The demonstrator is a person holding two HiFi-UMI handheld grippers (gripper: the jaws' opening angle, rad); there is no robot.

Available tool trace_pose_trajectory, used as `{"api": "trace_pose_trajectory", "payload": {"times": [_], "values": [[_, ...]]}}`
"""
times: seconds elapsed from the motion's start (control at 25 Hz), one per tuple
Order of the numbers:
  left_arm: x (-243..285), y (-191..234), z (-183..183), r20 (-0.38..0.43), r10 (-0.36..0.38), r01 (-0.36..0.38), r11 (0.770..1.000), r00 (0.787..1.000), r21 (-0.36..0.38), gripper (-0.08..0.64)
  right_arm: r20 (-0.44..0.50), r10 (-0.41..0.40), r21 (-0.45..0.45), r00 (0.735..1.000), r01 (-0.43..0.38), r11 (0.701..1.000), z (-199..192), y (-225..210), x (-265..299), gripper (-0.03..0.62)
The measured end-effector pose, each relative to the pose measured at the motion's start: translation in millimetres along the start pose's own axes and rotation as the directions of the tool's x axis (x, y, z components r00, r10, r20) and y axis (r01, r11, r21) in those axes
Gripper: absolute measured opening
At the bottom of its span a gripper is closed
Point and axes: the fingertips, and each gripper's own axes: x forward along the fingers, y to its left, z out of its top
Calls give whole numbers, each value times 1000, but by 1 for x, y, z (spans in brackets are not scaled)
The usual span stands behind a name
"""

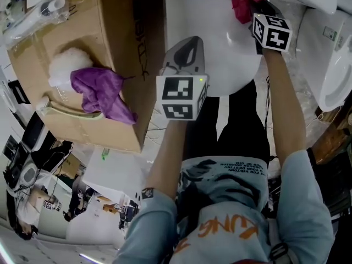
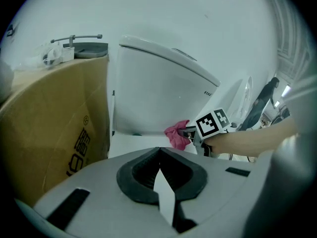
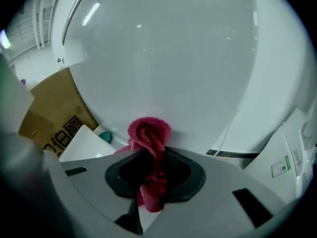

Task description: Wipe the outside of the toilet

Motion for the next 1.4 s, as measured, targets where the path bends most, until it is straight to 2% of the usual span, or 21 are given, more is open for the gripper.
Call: {"api": "trace_pose_trajectory", "payload": {"times": [0.24,0.36,0.48,0.64,0.84,1.0,1.12,1.24,1.4], "values": [[0,-11,0,0,-15,15,1000,1000,12,26,-8,-94,154,996,94,984,-18,-56,-20,84],[-4,-14,0,3,-21,21,1000,1000,18,26,-34,-160,270,987,163,949,-28,-82,-36,83],[-12,-13,-1,9,-18,18,1000,1000,9,26,-34,-209,329,977,208,921,-38,-94,-56,83],[-20,-21,7,33,-34,34,999,999,0,26,58,-213,404,975,173,898,-34,-91,-102,83],[-47,-43,37,95,-47,49,999,994,-14,26,151,-166,428,974,87,900,-24,-61,-176,83],[-77,-61,67,166,-19,29,998,986,-56,26,221,-113,439,969,5,898,-1,-42,-233,83],[-106,-66,79,207,24,-3,995,978,-102,26,268,-70,411,961,-49,910,20,-19,-269,83],[-137,-70,85,247,70,-31,987,967,-156,26,330,-28,378,944,-105,920,49,6,-299,83],[-183,-104,92,320,115,-54,980,940,-194,26,444,13,386,896,-204,900,82,21,-359,83]]}}
